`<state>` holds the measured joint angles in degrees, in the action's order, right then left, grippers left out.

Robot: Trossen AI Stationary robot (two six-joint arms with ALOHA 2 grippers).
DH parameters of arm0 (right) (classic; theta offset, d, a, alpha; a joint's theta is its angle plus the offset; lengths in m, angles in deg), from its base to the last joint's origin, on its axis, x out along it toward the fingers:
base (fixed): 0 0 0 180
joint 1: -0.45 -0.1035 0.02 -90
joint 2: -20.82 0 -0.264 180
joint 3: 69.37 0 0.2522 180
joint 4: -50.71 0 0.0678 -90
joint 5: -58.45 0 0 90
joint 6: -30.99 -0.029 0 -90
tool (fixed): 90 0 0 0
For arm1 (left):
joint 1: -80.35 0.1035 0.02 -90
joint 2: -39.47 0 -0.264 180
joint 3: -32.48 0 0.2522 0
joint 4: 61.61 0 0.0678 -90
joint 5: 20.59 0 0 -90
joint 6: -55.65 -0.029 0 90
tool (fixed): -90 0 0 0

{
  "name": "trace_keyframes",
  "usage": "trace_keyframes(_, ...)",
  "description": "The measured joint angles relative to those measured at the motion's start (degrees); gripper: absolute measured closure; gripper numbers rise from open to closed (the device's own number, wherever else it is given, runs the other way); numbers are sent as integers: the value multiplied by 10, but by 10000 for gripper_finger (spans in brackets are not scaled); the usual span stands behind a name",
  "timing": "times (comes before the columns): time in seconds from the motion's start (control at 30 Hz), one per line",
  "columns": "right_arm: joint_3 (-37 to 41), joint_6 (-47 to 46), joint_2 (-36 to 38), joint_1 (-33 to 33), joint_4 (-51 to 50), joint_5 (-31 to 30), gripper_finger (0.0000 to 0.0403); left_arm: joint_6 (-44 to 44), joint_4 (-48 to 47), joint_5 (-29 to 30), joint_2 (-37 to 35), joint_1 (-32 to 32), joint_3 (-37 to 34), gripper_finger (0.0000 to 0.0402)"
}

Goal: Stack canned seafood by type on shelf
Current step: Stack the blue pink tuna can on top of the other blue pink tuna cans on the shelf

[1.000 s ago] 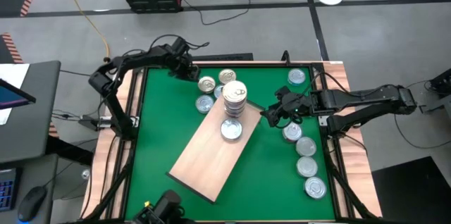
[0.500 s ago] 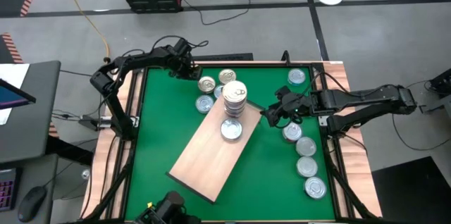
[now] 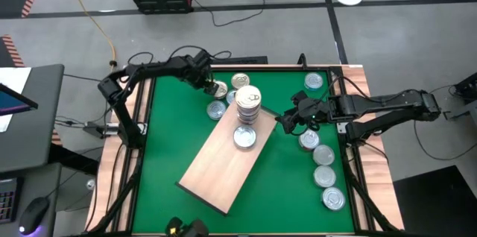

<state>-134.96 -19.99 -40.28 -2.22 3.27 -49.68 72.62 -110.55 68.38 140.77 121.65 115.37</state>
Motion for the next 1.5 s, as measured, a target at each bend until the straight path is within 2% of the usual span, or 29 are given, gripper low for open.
trace_keyframes(0.17, 0, 0, 0, -4, 6, 0, 117, -42, -64, 40, -2, -13, 2, 178)
trace_keyframes(0.3, 0, 3, 0, -3, 12, 0, 117, -67, -137, 48, 2, -13, -2, 178)
trace_keyframes(0.47, 0, 3, 0, -5, 14, -1, 117, -80, -180, 48, -6, -13, -12, 178)
trace_keyframes(0.6, 0, 0, 0, -13, 14, -2, 117, -107, -224, 62, -53, -13, -13, 178)
trace_keyframes(0.7, 0, -4, 0, -20, 14, -3, 117, -162, -244, 73, -97, -13, -13, 178)
trace_keyframes(0.93, 0, -2, 0, -21, 17, -2, 117, -362, -191, 95, -155, -27, -13, 177)
trace_keyframes(1.03, 0, -2, 0, -21, 17, -2, 117, -407, -166, 117, -155, -48, -12, 177)
trace_keyframes(1.27, 0, -19, 0, -22, 31, 0, 117, -519, -101, 115, -150, -91, -12, 177)
trace_keyframes(1.5, 0, -26, 0, -22, 31, 1, 117, -619, -57, 96, -150, -77, -12, 177)
